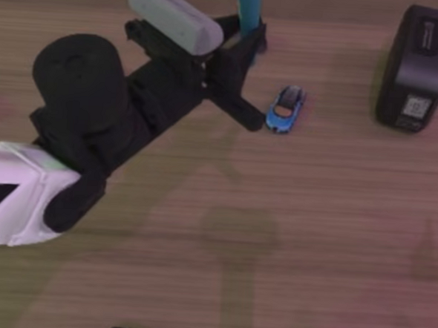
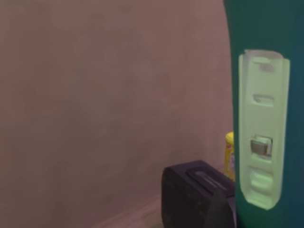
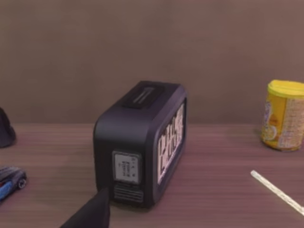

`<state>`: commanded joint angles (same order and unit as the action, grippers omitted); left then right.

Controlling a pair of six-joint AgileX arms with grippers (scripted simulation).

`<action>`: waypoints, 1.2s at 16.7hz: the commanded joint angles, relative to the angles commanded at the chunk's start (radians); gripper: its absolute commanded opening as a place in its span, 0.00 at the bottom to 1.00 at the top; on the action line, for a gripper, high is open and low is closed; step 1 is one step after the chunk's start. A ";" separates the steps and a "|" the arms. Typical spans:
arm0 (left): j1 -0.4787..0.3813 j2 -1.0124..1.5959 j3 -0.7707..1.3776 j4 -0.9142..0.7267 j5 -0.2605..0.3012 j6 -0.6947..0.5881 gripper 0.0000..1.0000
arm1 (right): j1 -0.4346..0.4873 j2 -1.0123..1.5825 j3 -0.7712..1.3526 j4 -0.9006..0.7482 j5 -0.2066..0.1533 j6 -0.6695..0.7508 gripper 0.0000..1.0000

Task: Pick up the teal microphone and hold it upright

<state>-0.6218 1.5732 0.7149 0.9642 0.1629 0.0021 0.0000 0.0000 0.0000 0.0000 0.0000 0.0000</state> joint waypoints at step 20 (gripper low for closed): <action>0.000 0.000 0.000 0.000 0.000 0.000 0.00 | 0.294 0.713 0.431 0.253 -0.208 -0.035 1.00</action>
<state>-0.6218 1.5732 0.7149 0.9642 0.1629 0.0021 0.2942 0.7130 0.4307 0.2529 -0.2076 -0.0355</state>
